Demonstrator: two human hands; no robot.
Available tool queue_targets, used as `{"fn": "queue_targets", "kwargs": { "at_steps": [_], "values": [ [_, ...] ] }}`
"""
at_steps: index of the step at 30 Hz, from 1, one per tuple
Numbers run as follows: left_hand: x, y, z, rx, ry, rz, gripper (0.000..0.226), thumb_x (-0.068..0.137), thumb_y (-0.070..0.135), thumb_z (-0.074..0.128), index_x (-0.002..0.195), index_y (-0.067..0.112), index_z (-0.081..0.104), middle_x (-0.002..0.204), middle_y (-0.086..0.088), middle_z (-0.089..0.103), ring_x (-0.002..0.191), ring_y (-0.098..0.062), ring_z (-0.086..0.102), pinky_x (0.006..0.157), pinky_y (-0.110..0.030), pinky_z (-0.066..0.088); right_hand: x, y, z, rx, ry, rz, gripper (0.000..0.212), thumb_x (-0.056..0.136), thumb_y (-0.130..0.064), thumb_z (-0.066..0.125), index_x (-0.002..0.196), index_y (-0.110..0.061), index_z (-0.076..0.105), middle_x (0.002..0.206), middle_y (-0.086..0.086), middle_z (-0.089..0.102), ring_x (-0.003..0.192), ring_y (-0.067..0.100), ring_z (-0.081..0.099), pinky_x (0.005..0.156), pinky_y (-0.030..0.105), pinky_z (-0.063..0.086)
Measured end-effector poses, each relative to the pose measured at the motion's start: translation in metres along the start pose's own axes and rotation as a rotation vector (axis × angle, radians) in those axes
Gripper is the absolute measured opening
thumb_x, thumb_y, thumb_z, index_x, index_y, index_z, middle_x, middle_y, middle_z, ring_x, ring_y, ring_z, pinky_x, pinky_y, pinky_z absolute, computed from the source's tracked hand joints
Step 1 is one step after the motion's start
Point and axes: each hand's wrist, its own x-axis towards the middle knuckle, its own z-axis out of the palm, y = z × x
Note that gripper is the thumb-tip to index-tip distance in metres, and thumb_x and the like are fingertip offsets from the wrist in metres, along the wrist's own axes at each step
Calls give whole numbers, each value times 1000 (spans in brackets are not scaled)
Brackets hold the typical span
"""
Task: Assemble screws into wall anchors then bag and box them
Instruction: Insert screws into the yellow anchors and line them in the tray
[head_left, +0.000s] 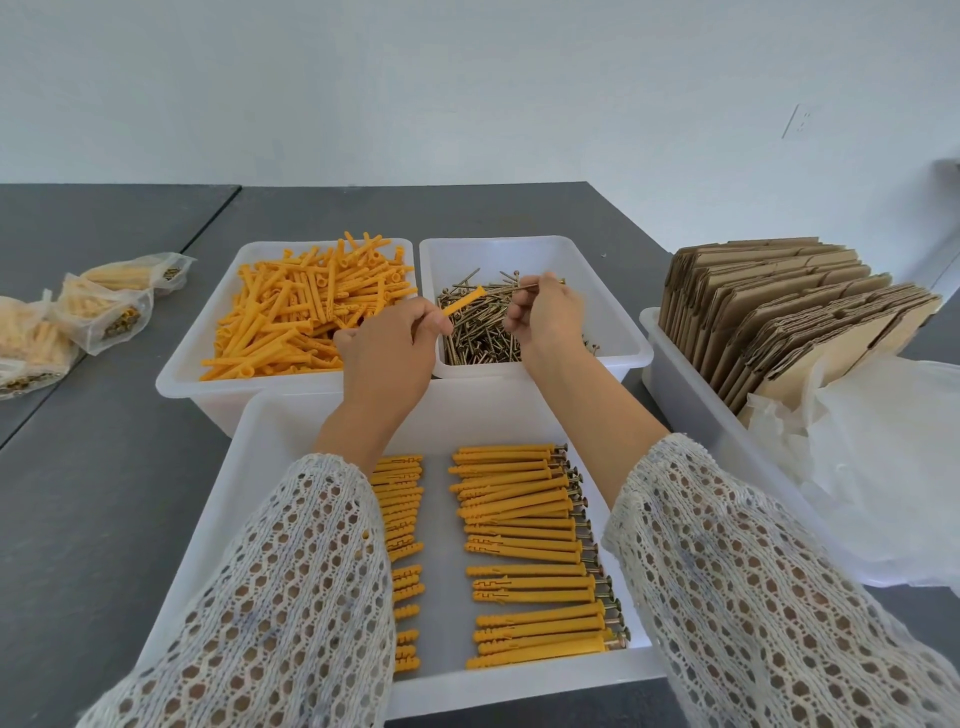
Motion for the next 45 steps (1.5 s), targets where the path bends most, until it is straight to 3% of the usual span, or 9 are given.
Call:
{"fn": "queue_targets", "kwargs": {
  "at_steps": [6, 14, 20, 23, 27, 30, 33, 38, 45],
  "values": [
    [0, -1, 0, -14, 10, -10, 29, 106, 29, 42, 85, 36, 61, 58, 10, 48, 71, -10, 51, 84, -36, 24, 0, -2, 0, -26, -93, 71, 35, 107, -19, 34, 83, -7, 56, 61, 4, 50, 45, 14, 44, 46, 24, 41],
    [-1, -1, 2, 19, 22, 63, 28, 105, 30, 43, 83, 37, 59, 56, 13, 46, 66, -1, 46, 79, -36, 22, -2, -3, 1, -58, -120, 87, 35, 107, -19, 34, 81, -8, 55, 59, 3, 50, 45, 14, 44, 43, 23, 41],
    [0, -5, 3, 83, 21, 79, 24, 104, 35, 45, 86, 33, 61, 60, 11, 51, 71, -17, 55, 76, -36, 23, -9, 9, 7, -554, -320, -204, 42, 106, -22, 36, 84, 4, 62, 60, 5, 55, 41, 13, 44, 43, 23, 38],
    [-1, -5, 3, 80, 16, 92, 20, 104, 34, 44, 89, 30, 58, 69, 11, 61, 76, -15, 58, 77, -36, 20, -12, 13, 9, -624, -423, -288, 47, 107, -27, 31, 96, 5, 65, 60, 5, 57, 40, 11, 43, 41, 20, 36],
    [-1, -1, 5, 54, -16, 105, 17, 105, 29, 40, 94, 24, 53, 82, 6, 71, 82, -17, 62, 81, -37, 22, -18, 18, 12, -695, -557, -379, 60, 108, -36, 29, 84, 9, 62, 57, 9, 53, 41, 7, 43, 43, 17, 35],
    [0, 11, 1, -184, 1, 55, 19, 105, 26, 42, 87, 24, 46, 79, 3, 73, 69, -5, 59, 82, -34, 39, -19, 13, 13, -586, -503, -371, 68, 107, -44, 22, 77, 2, 62, 57, 17, 48, 41, 12, 41, 41, 17, 33],
    [2, 23, -10, -584, -31, -44, 21, 105, 22, 44, 85, 25, 49, 77, 4, 75, 70, -2, 67, 68, -11, 45, -14, 8, 10, -487, -333, -362, 70, 108, -43, 17, 70, -5, 63, 53, 12, 51, 38, 12, 42, 42, 19, 34],
    [4, 32, -23, -853, -381, -176, 30, 106, 35, 43, 89, 24, 65, 90, 3, 75, 76, -12, 69, 60, -22, 46, -2, 2, 0, -488, -55, -310, 52, 105, -22, 29, 64, -9, 59, 53, 2, 51, 47, 14, 44, 58, 32, 38],
    [-8, 32, -25, -633, -1365, -156, 21, 98, 30, 55, 100, 17, 71, 104, 1, 73, 94, -16, 71, 73, -23, 58, 8, -10, -12, -291, -7, -48, 41, 102, -18, 28, 77, -5, 58, 57, 2, 45, 44, 13, 36, 44, 21, 32]
  ]
}}
